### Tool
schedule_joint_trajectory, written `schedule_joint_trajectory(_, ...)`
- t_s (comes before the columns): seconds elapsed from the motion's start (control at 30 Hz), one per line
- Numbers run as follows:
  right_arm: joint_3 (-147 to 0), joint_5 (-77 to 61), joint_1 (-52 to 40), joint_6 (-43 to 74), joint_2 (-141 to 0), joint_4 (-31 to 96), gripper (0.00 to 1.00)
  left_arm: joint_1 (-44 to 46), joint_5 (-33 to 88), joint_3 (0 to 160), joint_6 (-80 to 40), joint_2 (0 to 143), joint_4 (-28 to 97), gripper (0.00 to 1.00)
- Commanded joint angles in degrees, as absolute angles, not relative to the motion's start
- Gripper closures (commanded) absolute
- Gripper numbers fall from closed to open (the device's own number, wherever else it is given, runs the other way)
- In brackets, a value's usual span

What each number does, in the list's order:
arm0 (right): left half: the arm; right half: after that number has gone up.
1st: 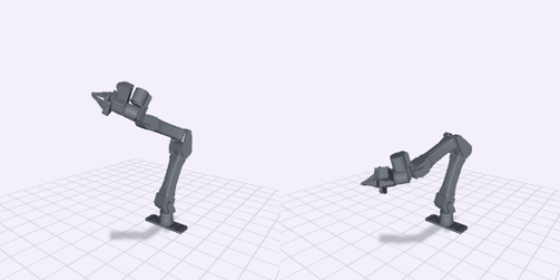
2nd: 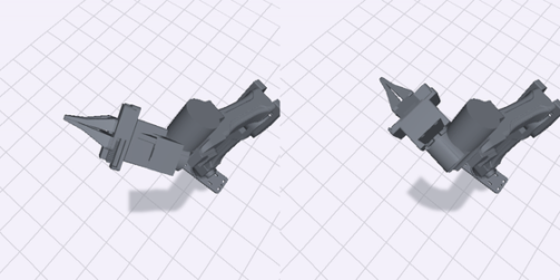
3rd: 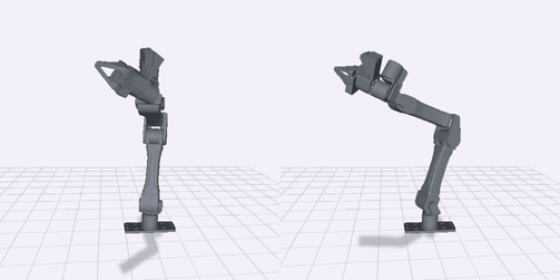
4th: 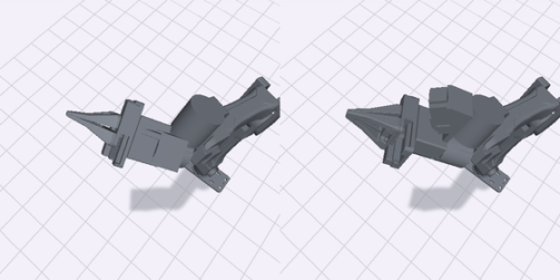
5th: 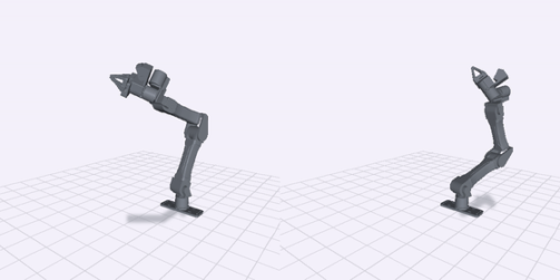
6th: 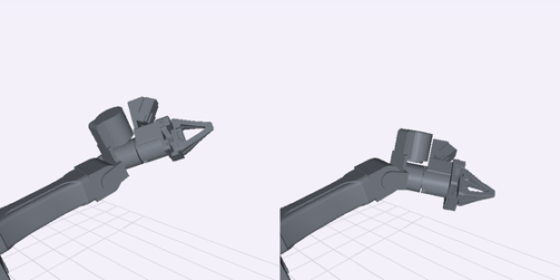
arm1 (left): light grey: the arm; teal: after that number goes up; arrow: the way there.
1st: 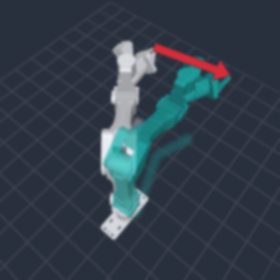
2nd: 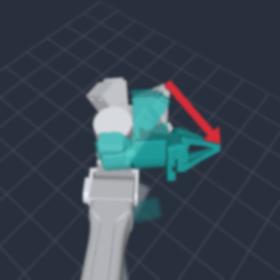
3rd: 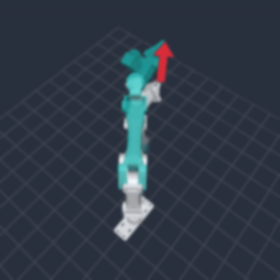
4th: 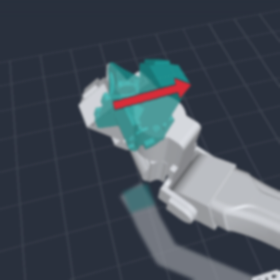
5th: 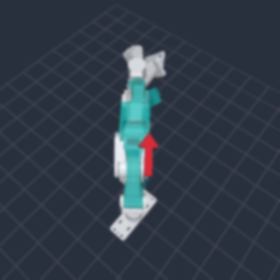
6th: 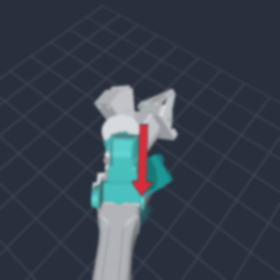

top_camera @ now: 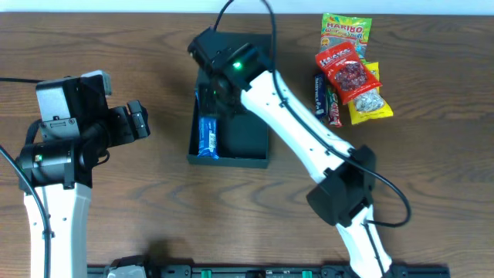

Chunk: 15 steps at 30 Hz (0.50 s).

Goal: Pack container
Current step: 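Carry the blue bar with the right gripper and lower it into the box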

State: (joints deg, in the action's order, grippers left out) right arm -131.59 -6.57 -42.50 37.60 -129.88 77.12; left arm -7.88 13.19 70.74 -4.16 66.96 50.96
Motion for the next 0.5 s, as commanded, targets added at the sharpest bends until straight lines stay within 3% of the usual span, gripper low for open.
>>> schedule_joint_trajectory(0.0, -131.44, -7.84, -43.99, 33.08, -132.42, 78.02, 0.99, -8.25, 13.56, 70.24, -3.16, 67.22, 50.94, 0.05)
schedule_joint_trajectory(0.47, -131.59, -7.99, -46.13, 30.22, -139.13, 75.48, 0.99, -8.25, 13.56, 70.24, -3.16, 67.22, 50.96, 0.05)
